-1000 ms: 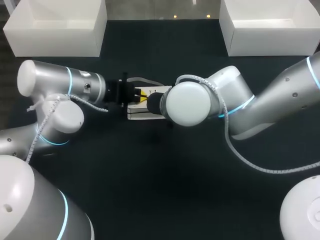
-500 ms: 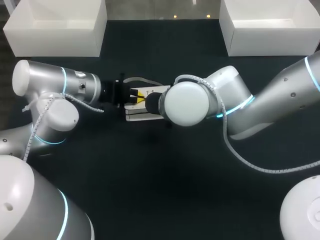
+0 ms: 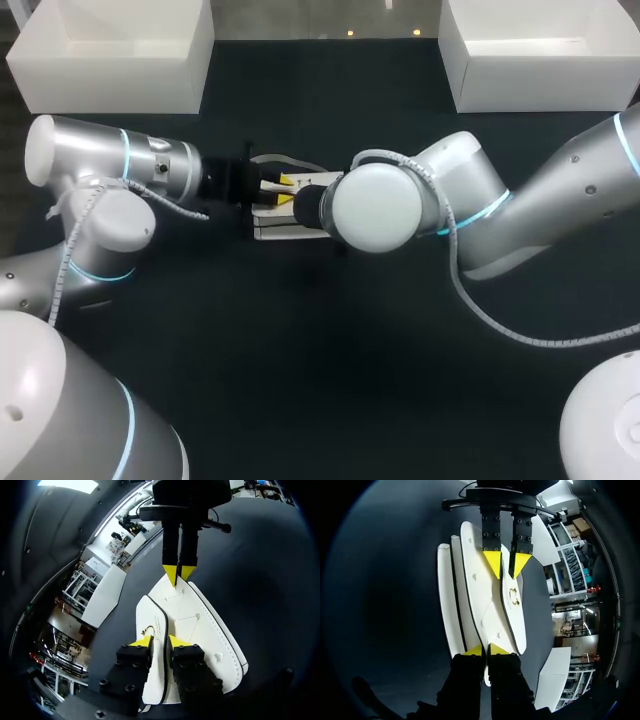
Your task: Pick up the bag, open it, inspect its contents, close it, and place it on the opposite side
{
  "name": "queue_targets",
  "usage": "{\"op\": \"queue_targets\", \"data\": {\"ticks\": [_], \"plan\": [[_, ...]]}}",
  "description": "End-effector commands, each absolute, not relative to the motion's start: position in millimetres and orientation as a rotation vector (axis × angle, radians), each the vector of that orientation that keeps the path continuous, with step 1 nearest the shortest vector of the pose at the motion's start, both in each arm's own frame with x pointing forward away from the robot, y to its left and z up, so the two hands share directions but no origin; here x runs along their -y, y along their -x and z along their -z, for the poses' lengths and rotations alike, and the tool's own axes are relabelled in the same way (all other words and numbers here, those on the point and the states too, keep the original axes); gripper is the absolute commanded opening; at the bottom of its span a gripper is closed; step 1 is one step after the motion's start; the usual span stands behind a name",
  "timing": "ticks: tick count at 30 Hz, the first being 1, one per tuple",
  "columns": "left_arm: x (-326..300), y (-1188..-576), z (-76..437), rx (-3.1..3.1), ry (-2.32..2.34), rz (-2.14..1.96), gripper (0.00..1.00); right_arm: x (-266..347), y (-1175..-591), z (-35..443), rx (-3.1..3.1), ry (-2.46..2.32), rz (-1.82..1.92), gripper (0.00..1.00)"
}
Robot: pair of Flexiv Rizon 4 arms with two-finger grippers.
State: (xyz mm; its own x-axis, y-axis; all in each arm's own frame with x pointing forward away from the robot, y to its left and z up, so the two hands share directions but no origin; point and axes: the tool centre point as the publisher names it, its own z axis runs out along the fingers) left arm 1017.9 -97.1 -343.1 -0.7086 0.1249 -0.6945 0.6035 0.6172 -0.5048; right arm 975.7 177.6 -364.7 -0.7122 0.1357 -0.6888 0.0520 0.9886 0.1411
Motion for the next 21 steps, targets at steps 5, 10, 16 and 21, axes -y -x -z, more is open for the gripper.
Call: {"op": "queue_targets", "data": {"ticks": [5,10,16,21], "plan": [[87,-1003,325,-2.170,-0.558,1.031,1.00,-180,-971,367,-2.366,-0.121,-0.137,0.74],[85,-1001,317,-2.170,-0.538,1.040,1.00,-175,-969,358,-2.388,-0.140,-0.136,1.00],[79,-998,307,-2.186,-0.508,1.043,1.00,-171,-970,342,-2.456,-0.103,-0.094,1.00],[69,-998,298,-2.240,-0.470,1.026,1.00,-166,-974,327,-2.509,-0.078,-0.072,1.00]]}}
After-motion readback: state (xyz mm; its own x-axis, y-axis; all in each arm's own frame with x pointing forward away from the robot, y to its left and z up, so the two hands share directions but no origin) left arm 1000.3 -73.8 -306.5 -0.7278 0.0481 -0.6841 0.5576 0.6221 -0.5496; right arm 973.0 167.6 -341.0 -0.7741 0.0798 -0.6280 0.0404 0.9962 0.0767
